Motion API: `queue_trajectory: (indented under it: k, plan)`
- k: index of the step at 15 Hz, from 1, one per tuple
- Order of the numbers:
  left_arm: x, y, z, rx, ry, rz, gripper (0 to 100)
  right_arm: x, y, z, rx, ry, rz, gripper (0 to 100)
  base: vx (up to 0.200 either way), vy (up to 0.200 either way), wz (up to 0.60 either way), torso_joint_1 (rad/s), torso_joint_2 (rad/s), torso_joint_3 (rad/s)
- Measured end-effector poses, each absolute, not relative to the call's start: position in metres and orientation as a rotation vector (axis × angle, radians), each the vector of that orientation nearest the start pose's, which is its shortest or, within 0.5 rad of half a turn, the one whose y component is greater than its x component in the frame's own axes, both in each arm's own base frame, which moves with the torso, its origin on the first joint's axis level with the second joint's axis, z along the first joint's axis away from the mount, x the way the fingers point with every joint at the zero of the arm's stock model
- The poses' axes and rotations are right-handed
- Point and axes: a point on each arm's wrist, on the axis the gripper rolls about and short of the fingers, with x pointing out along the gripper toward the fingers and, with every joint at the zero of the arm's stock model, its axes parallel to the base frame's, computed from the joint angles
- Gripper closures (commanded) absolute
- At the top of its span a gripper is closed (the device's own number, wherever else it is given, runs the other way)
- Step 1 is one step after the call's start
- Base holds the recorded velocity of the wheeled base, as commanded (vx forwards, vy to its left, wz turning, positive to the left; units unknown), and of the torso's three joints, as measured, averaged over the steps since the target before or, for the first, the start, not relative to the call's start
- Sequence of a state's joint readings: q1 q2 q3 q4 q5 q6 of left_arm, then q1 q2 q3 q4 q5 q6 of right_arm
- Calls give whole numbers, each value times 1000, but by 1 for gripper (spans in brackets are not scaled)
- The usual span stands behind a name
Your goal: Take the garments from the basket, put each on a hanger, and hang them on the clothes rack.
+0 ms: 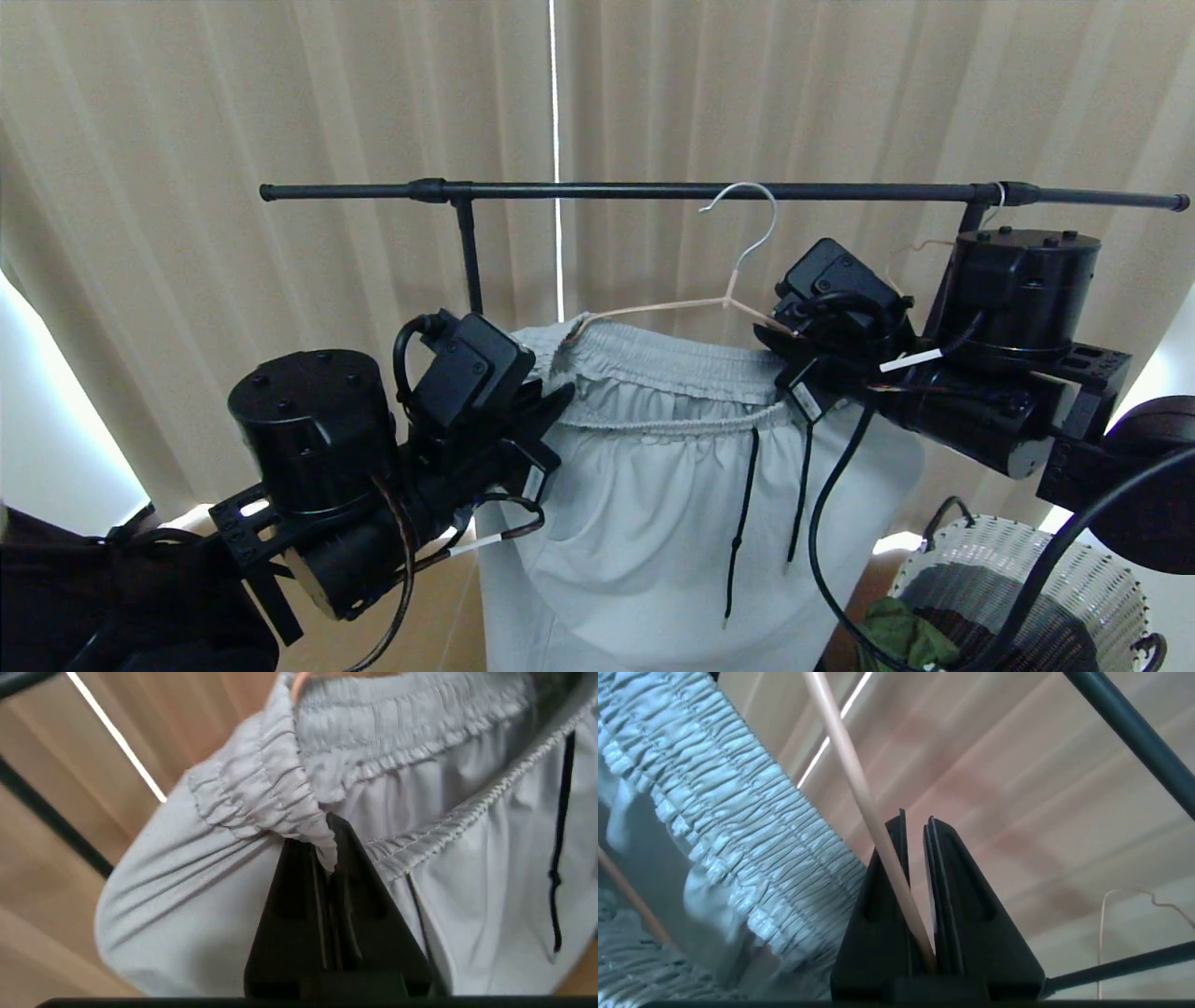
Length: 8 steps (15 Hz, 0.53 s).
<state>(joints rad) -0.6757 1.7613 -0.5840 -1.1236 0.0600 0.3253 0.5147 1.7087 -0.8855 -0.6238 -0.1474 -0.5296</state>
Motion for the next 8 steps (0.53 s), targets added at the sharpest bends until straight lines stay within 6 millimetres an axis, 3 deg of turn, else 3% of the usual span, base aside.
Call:
queue_trajectory:
  k: [3, 6, 8]
  plan:
    - [225, -179, 155, 334, -45, -647, 0, 275, 146, 202, -586, 93, 391, 100, 0, 0, 0, 0, 0, 0]
    - [206, -167, 156, 321, -61, -806, 0, 276, 130, 204, -582, 106, 341, 100, 0, 0, 0, 0, 0, 0]
    - [195, -155, 162, 313, -81, -823, 0, 275, 117, 204, -582, 120, 306, 100, 0, 0, 0, 0, 0, 0]
